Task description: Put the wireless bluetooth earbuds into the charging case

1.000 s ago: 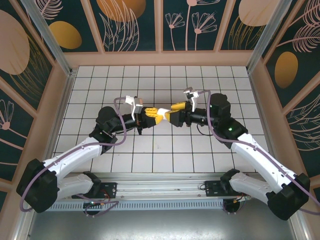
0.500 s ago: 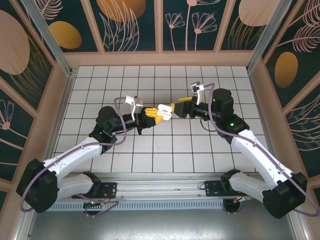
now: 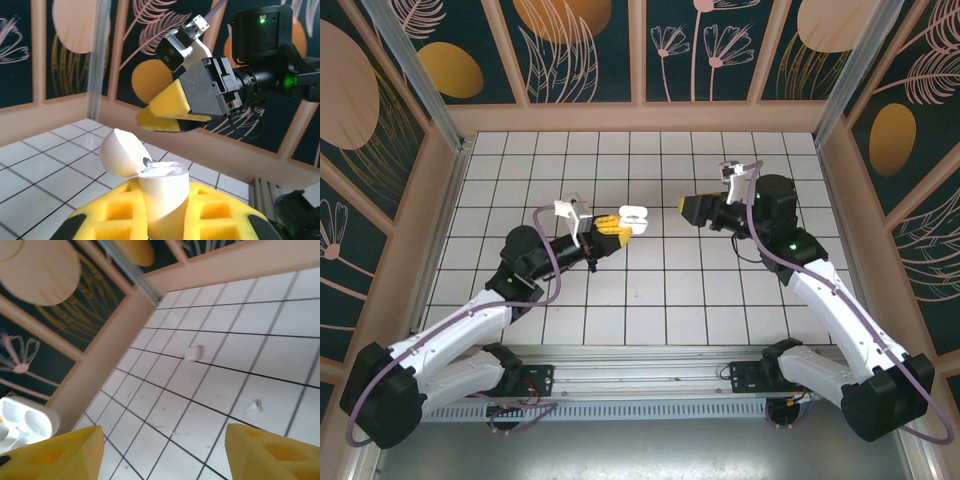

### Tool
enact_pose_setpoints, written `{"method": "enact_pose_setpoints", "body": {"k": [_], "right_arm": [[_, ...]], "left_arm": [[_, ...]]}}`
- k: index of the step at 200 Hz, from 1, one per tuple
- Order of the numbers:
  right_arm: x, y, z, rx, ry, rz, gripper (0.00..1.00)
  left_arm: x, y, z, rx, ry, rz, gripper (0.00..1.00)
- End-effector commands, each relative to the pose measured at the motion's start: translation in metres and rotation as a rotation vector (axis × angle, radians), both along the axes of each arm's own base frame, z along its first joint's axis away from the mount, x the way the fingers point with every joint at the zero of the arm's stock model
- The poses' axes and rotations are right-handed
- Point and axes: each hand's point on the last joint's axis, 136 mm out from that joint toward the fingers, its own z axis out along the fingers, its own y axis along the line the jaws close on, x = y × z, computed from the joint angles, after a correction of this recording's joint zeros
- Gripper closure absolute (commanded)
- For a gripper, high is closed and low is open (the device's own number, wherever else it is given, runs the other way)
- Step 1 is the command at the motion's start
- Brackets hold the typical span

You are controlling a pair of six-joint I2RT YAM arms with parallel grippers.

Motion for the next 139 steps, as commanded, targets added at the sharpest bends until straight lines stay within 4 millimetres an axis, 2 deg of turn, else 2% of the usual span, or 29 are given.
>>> {"method": "enact_pose_setpoints", "body": {"k": [1, 20, 44, 58, 92, 112, 139], "right_arm": [[0.026, -0.018, -0.026, -0.011, 0.169, -0.165, 0.36], [0.039, -0.017, -0.063, 0.000, 0.344, -0.236, 0.41], [0.049, -0.011, -0.116, -0.017, 0.498, -0.307, 0.41], [0.054, -0.004, -0.139, -0.038, 0.547, -0.343, 0.41], [0.060, 0.036, -0.170, -0.129, 0.599, -0.344, 0.44], [0.058, 0.071, -0.191, -0.176, 0.645, -0.287, 0.45], [0.061, 0.097, -0.220, -0.210, 0.703, -0.251, 0.47]], "left_arm": [[0.003, 0.011, -0.001, 0.010, -0.038, 0.081, 1.00], [0.002, 0.018, -0.005, 0.028, -0.046, 0.115, 1.00], [0.001, 0.026, -0.010, 0.045, -0.057, 0.153, 1.00], [0.001, 0.029, -0.015, 0.057, -0.056, 0.166, 1.00], [-0.001, 0.031, -0.021, 0.090, -0.064, 0.174, 1.00], [-0.003, 0.033, -0.023, 0.093, -0.074, 0.175, 1.00], [-0.007, 0.036, -0.027, 0.100, -0.068, 0.171, 1.00]]}}
